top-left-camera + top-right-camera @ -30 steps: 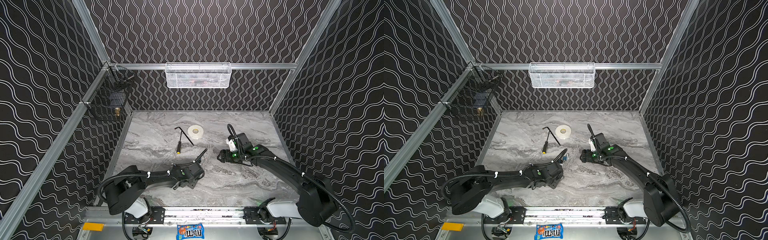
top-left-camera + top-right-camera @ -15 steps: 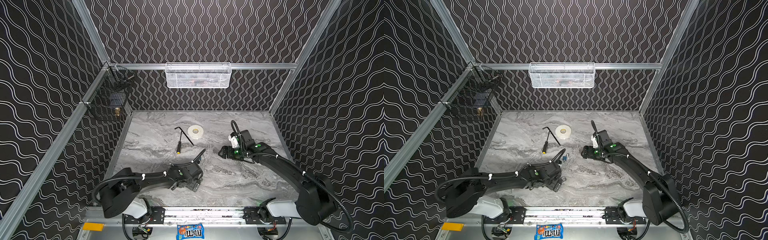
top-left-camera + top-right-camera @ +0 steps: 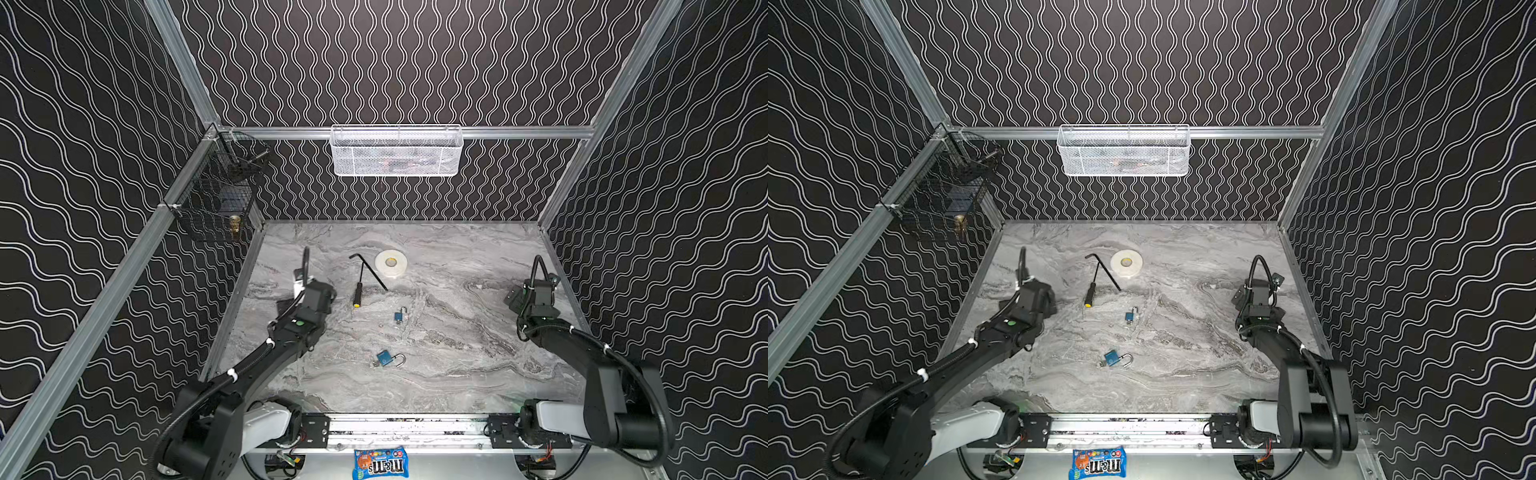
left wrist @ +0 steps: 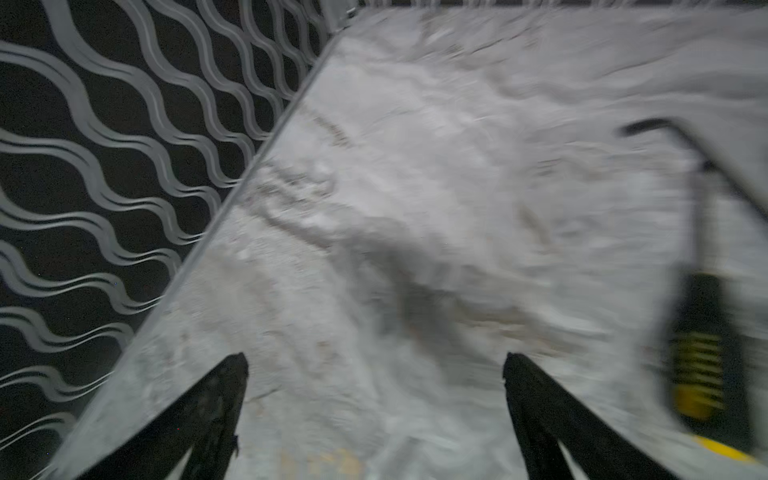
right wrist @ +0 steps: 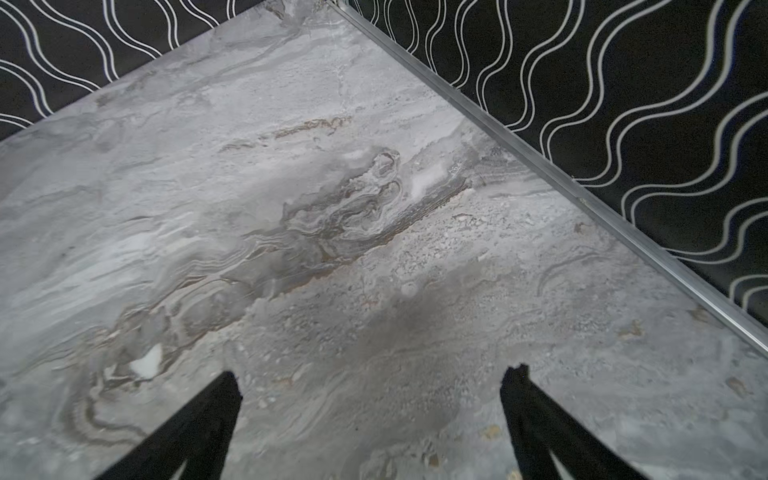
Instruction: Unlock with the key
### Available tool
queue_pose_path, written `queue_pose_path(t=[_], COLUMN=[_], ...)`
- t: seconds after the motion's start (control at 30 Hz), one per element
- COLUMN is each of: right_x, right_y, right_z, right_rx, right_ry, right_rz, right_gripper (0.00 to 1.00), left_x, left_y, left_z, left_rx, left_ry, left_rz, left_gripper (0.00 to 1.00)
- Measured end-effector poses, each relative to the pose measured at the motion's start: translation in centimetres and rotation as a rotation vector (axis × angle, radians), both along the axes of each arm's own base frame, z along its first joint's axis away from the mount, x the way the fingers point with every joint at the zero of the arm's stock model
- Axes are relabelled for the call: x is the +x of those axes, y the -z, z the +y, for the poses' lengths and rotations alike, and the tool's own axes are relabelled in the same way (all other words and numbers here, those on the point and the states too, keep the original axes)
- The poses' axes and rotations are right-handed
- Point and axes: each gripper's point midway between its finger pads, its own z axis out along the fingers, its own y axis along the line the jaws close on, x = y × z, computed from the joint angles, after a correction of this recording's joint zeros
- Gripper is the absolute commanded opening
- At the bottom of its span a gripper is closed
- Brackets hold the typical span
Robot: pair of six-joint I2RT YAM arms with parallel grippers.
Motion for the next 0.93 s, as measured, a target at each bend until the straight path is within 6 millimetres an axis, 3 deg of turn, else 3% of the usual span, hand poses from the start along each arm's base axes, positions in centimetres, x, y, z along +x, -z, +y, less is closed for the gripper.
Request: queue_pose_path(t=[0.1, 0.17, 0.23, 0.33, 0.43, 0.5, 0.6, 0.93], right_x=[-0.2, 1.0, 1.4, 0.9, 2.6, 2.7, 3.0, 3.2], right_y=[0.9, -0.5, -0.4, 1.3, -2.2, -2.5, -3.3, -3.0], right_z=[-0.1, 0.4, 1.8, 3.1, 3.2, 3.7, 4.2, 4.4], right_rx=[-0.037, -0.065, -0.075, -0.081, -0.129, -0.138, -0.151, -0.157], right_ry=[-0.053, -0.112, -0.207, -0.296, -0.308, -0.329, -0.352, -0.370], right_rz=[-0.027, -0.130, -0.193, -0.174, -0.306, -0.314, -0.342, -0.328], right_gripper=[0.99, 0.99, 0.99, 0.99, 0.99, 0.99, 0.99, 0.99], left_x=[-0.3, 0.3, 1.3, 3.9, 5.6, 7.2, 7.3, 7.3], left_y=[3.1, 4.8, 5.4, 5.3, 5.0, 3.1, 2.9, 3.1], left_z=[1.6, 1.1, 0.3, -1.4, -2.1, -1.7, -1.3, -1.7], left_rx=[0.034, 0.042, 0.045, 0.038, 0.034, 0.022, 0.018, 0.004], left_ry=[0.011, 0.082, 0.147, 0.249, 0.295, 0.293, 0.288, 0.314], left_rz=[0.001, -0.029, -0.061, -0.137, -0.155, -0.228, -0.237, -0.231], left_gripper=[0.99, 0.98, 0.99, 0.99, 0.99, 0.99, 0.99, 0.99])
